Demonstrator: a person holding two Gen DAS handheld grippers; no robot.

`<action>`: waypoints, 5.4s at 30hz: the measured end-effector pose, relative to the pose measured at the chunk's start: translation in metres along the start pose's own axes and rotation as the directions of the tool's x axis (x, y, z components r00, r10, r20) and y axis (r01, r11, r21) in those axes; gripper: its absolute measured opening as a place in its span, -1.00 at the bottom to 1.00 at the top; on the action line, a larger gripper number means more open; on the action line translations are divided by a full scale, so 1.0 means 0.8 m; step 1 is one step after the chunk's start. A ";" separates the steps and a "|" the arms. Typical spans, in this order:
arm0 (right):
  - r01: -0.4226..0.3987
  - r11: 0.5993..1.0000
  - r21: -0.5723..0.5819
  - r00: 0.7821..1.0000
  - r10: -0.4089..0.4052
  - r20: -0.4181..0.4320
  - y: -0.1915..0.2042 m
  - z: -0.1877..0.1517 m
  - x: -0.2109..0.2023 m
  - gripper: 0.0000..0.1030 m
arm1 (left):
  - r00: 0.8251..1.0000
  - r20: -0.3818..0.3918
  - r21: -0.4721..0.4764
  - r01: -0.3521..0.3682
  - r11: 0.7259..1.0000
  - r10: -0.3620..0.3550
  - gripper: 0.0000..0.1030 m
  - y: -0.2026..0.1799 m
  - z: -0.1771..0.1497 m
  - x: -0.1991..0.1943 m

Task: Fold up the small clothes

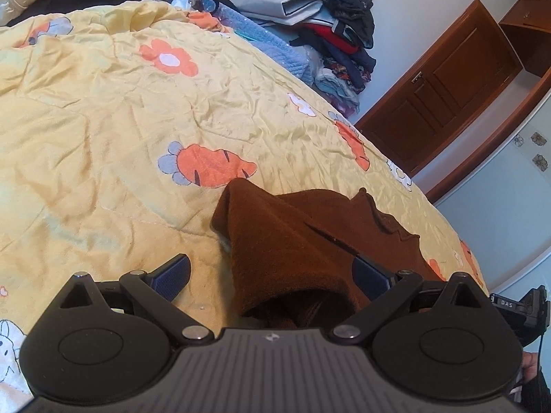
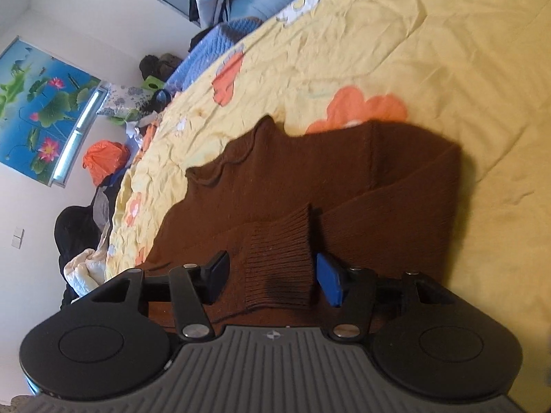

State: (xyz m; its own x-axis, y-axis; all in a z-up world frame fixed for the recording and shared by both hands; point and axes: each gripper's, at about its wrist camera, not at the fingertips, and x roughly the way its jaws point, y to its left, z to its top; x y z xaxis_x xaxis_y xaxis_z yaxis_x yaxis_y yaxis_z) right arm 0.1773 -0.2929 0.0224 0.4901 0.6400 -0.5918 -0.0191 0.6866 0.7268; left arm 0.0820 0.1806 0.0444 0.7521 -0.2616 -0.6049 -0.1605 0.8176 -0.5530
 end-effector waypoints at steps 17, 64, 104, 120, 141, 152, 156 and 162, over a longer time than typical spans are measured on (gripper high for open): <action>0.136 0.990 -0.045 0.985 -0.131 0.112 -0.038 0.016 -0.051 -0.69 | 0.993 -0.103 -0.077 0.044 0.996 -0.052 0.96 0.001 0.018 0.044; 0.145 0.960 -0.238 0.989 -0.137 0.050 0.053 -0.022 0.034 -0.52 | 0.968 0.022 0.427 -0.236 0.873 0.250 -0.69 -0.106 0.013 0.104; 0.400 0.727 -0.558 0.911 -0.379 0.161 0.104 -0.091 0.036 0.96 | 0.971 -0.012 0.454 -0.207 0.867 0.239 0.64 -0.096 -0.044 0.065; 0.375 0.822 -0.428 0.926 -0.317 0.203 0.059 -0.132 -0.067 1.00 | 0.970 -0.022 0.416 -0.211 0.884 0.242 0.77 -0.044 -0.070 -0.011; 0.391 0.774 -0.498 0.919 -0.361 0.159 0.054 -0.214 -0.085 1.00 | 0.979 -0.107 0.433 -0.109 0.895 0.171 0.79 -0.044 -0.130 -0.066; 0.296 0.908 -0.295 0.954 -0.268 0.134 0.030 -0.230 -0.157 1.00 | 0.974 -0.225 0.236 0.061 0.970 -0.007 0.79 -0.007 -0.139 -0.111; 0.318 0.906 -0.278 0.947 -0.295 0.124 0.028 -0.241 -0.161 1.00 | 0.970 -0.244 0.204 0.072 0.976 -0.021 0.86 -0.005 -0.139 -0.114; 0.302 0.910 -0.285 0.953 -0.284 0.106 0.033 -0.253 -0.161 1.00 | 0.965 -0.259 0.192 0.091 0.977 -0.039 0.89 -0.003 -0.145 -0.119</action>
State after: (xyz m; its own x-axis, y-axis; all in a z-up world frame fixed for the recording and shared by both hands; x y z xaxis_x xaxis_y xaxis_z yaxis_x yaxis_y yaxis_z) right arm -0.0630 -0.2871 0.0471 0.5646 0.3788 -0.7333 -0.1172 0.9163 0.3831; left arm -0.0634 0.1440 0.0373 0.5661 -0.4174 -0.7108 0.0344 0.8735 -0.4856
